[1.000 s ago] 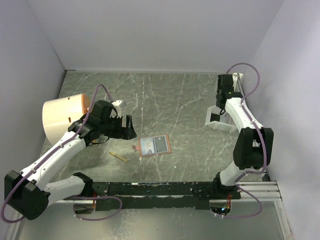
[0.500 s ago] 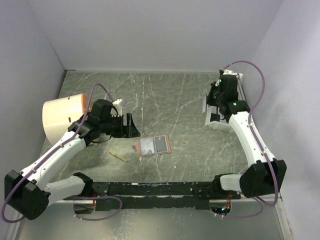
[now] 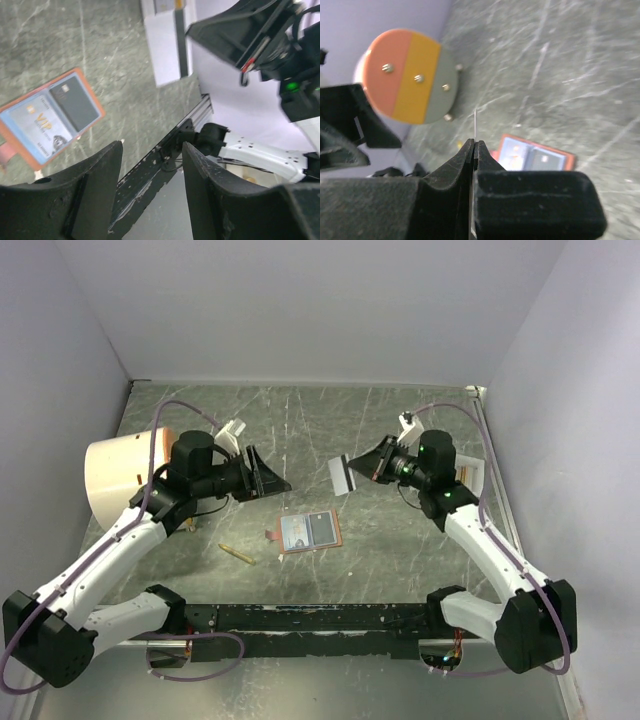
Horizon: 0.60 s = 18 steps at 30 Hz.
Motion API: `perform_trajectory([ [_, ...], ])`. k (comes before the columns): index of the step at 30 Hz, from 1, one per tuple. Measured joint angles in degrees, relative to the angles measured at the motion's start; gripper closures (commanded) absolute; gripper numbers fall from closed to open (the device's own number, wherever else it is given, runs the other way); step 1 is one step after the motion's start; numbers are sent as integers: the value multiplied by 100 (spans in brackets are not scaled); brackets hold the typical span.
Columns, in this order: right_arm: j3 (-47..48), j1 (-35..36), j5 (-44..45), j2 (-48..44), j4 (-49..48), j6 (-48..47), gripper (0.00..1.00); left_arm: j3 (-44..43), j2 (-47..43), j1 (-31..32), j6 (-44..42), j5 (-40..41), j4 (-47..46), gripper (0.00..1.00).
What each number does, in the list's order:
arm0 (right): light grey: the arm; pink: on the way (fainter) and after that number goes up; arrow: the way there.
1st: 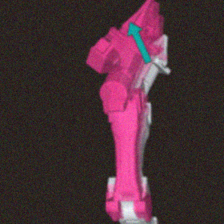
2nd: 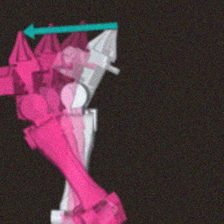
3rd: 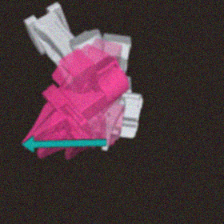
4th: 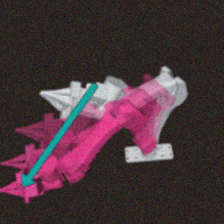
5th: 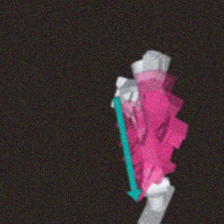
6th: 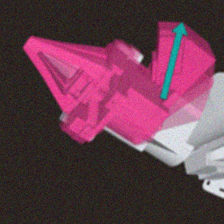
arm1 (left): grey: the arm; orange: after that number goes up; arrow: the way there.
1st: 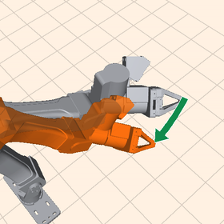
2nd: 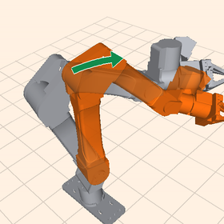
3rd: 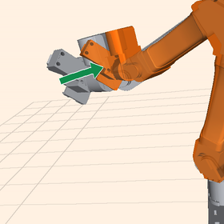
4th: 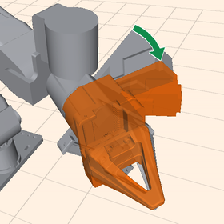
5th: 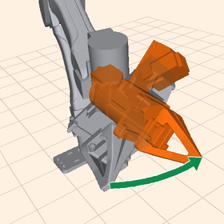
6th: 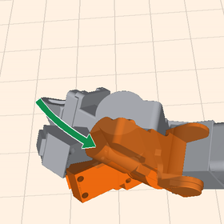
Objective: Put the credit cards into the card holder
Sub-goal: Pick up the credit card from the storage box.
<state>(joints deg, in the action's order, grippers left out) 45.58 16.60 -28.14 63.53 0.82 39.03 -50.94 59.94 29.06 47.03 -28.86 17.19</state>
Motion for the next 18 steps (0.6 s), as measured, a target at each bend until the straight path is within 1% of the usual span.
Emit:
perform_trajectory([
  [3,-315,251,-407,-2,-761,619,100,44,-57,0,278,-61,-389,35],
  [5,-501,400,-597,-7,-1303,1027,100,142,-94,0,457,-114,-654,31],
  [8,-745,588,-741,-39,-1956,1545,100,317,-98,0,686,-190,-994,31],
  [13,-905,835,-813,-48,-2715,2168,100,590,-42,0,1060,-463,-1576,38],
  [18,-907,977,-791,-35,-3080,2441,100,675,35,0,1268,-658,-1961,51],
])
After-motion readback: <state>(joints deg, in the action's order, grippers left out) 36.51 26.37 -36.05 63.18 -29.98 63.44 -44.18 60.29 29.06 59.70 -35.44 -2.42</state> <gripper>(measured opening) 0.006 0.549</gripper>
